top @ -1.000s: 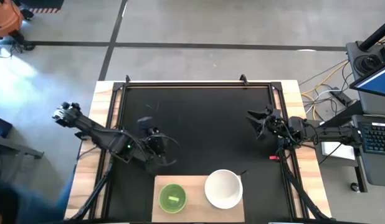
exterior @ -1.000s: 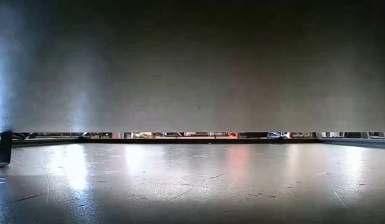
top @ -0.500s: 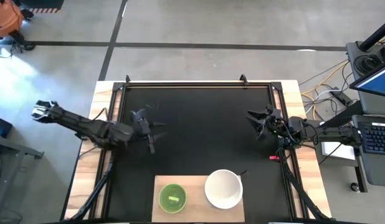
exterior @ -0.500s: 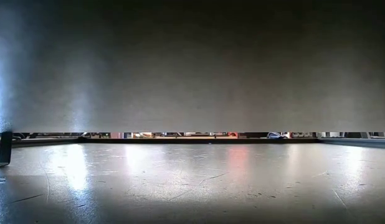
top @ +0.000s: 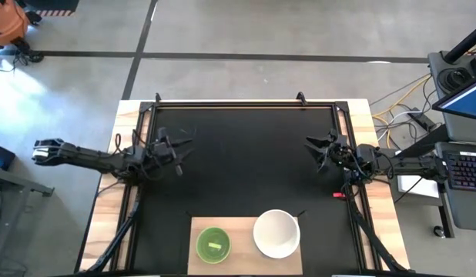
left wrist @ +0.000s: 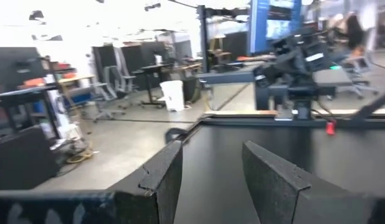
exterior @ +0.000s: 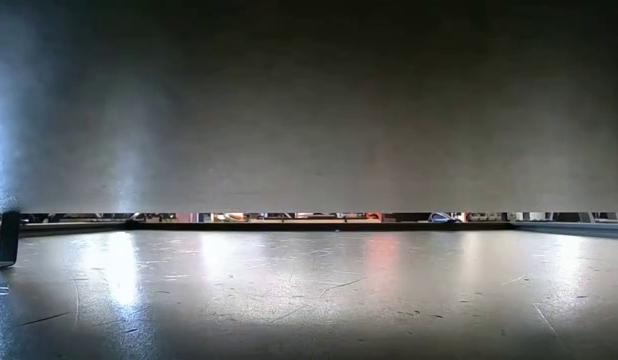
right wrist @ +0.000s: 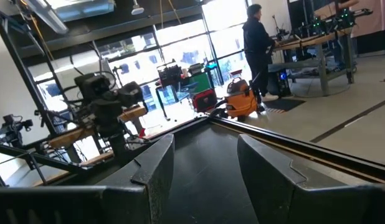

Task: Place and stack bowls onto a shelf
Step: Return to Home Position

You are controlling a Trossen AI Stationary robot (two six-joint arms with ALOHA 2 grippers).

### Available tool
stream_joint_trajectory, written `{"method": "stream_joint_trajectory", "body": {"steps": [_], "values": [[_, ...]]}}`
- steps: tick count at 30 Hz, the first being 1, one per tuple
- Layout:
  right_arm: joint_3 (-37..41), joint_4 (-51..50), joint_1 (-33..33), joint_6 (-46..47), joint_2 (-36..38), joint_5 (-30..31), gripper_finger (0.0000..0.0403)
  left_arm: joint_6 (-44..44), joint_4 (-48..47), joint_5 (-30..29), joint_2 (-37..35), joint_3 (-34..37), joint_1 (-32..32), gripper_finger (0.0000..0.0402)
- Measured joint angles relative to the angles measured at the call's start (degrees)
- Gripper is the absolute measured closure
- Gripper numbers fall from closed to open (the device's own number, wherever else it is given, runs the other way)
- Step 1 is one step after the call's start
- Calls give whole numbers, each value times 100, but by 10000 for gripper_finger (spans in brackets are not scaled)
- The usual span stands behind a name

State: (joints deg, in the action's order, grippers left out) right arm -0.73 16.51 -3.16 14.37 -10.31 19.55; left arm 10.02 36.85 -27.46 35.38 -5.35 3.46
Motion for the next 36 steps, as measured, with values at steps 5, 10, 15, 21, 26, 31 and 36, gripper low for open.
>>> {"method": "stream_joint_trajectory", "body": {"steps": [5,10,15,21,26,31,36], "values": [[0,0,0,0,0,0,236,-7,136,0,-300,379,-289,253],[0,0,0,0,0,0,236,14,120,4,-411,475,-484,253],[0,0,0,0,0,0,236,327,155,4,-688,472,-700,253],[0,0,0,0,0,0,236,623,-123,-264,-1557,477,-846,253],[0,0,0,0,1,0,236,517,-1037,-1255,-2350,477,-846,253],[0,0,0,0,1,0,236,180,-2441,-936,-3193,479,-848,253],[0,0,0,0,2,-2,236,-74,-2999,-968,-3534,481,-846,253]]}}
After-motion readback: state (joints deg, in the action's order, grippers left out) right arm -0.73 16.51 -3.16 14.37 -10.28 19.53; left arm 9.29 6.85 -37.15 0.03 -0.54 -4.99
